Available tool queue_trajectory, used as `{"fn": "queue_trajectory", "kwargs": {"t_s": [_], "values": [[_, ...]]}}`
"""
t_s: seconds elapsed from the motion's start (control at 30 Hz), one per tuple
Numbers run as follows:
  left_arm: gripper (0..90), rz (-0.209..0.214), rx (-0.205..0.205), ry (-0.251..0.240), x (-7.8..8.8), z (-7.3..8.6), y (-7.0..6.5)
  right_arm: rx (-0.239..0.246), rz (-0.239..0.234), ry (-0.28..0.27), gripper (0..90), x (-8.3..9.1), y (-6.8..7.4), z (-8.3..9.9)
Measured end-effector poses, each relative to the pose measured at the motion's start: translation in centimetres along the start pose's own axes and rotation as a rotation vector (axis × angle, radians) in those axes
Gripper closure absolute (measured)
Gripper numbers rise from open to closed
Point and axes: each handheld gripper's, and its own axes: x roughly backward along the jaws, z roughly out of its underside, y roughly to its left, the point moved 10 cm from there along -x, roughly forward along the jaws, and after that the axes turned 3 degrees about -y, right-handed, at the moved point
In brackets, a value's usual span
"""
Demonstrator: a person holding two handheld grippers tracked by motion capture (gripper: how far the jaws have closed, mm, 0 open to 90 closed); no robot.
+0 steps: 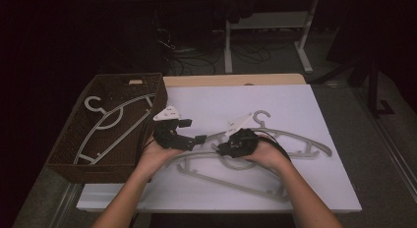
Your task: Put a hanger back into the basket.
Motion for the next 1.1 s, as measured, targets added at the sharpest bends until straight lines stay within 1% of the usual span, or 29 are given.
{"fn": "queue_trajectory", "kwargs": {"t_s": [0.07,0.13,0.17,0.2,0.3,0.37,0.43,0.5,0.53,0.57,0.6,0.63,0.7,0.73,0.77,0.8,0.83,0.87,0.93,0.97,1.0,1.07,1.1], "values": [[13.7,0.008,0.000,0.005,-0.2,0.2,-0.2,-0.042,0.016,-0.015,82.1,1.8,0.4,0.9],[13.7,0.013,-0.004,0.023,-0.6,0.6,-0.4,-0.078,0.067,0.013,86.0,3.4,0.4,2.6],[13.7,0.016,-0.008,0.033,-0.8,0.8,-0.5,-0.100,0.080,0.016,87.6,4.2,0.5,3.4],[13.7,0.018,-0.010,0.042,-1.0,1.0,-0.6,-0.124,0.101,0.028,88.3,4.8,0.6,4.4],[13.9,0.025,-0.005,0.058,-1.5,1.5,-0.7,-0.165,0.142,0.047,88.6,6.6,1.1,6.8],[14.7,0.025,-0.004,0.075,-1.9,2.0,-0.5,-0.187,0.156,0.046,88.7,7.6,1.6,7.9],[15.5,0.019,-0.004,0.096,-2.3,2.6,-0.3,-0.199,0.176,0.061,88.7,8.3,2.0,9.1],[18.0,0.024,-0.001,0.115,-2.6,3.2,-0.1,-0.215,0.189,0.067,88.7,8.9,2.3,10.1],[19.1,0.025,0.001,0.125,-2.7,3.5,0.0,-0.224,0.191,0.070,88.7,9.1,2.4,10.5],[20.3,0.025,0.001,0.125,-2.7,3.5,0.0,-0.224,0.191,0.070,88.7,9.1,2.4,10.5],[20.3,0.027,-0.010,0.153,-2.9,4.2,0.0,-0.232,0.195,0.074,88.7,9.2,2.5,10.8],[24.0,0.028,-0.011,0.159,-2.9,4.3,0.0,-0.237,0.195,0.092,88.8,9.3,2.8,11.6],[25.8,0.039,-0.026,0.185,-3.2,4.9,-0.1,-0.237,0.196,0.102,88.7,9.3,2.8,11.8],[31.2,0.048,-0.040,0.196,-3.2,5.0,-0.2,-0.234,0.195,0.105,88.8,9.2,2.8,11.8],[33.8,0.044,-0.049,0.206,-3.2,5.2,-0.2,-0.234,0.197,0.107,88.8,9.2,2.7,11.9],[38.6,0.044,-0.049,0.206,-3.2,5.2,-0.2,-0.234,0.197,0.107,88.8,9.2,2.7,11.9],[38.6,0.041,-0.071,0.225,-3.3,5.6,-0.2,-0.237,0.200,0.110,88.8,9.2,2.6,11.9],[49.0,0.043,-0.083,0.241,-3.3,5.8,-0.2,-0.239,0.203,0.115,88.8,9.1,2.5,12.1],[59.8,0.008,-0.103,0.269,-3.3,6.3,0.3,-0.236,0.207,0.122,88.8,9.0,2.4,12.2],[67.2,-0.013,-0.106,0.280,-3.3,6.4,0.6,-0.236,0.204,0.125,88.8,9.0,2.4,12.2],[72.4,-0.032,-0.114,0.285,-3.4,6.5,0.9,-0.236,0.205,0.127,88.8,8.9,2.4,12.3],[82.0,-0.074,-0.123,0.306,-3.4,6.7,1.6,-0.232,0.203,0.134,88.8,8.8,2.5,12.3],[85.2,-0.083,-0.120,0.315,-3.5,6.9,1.8,-0.231,0.204,0.141,88.8,8.8,2.5,12.4]]}}
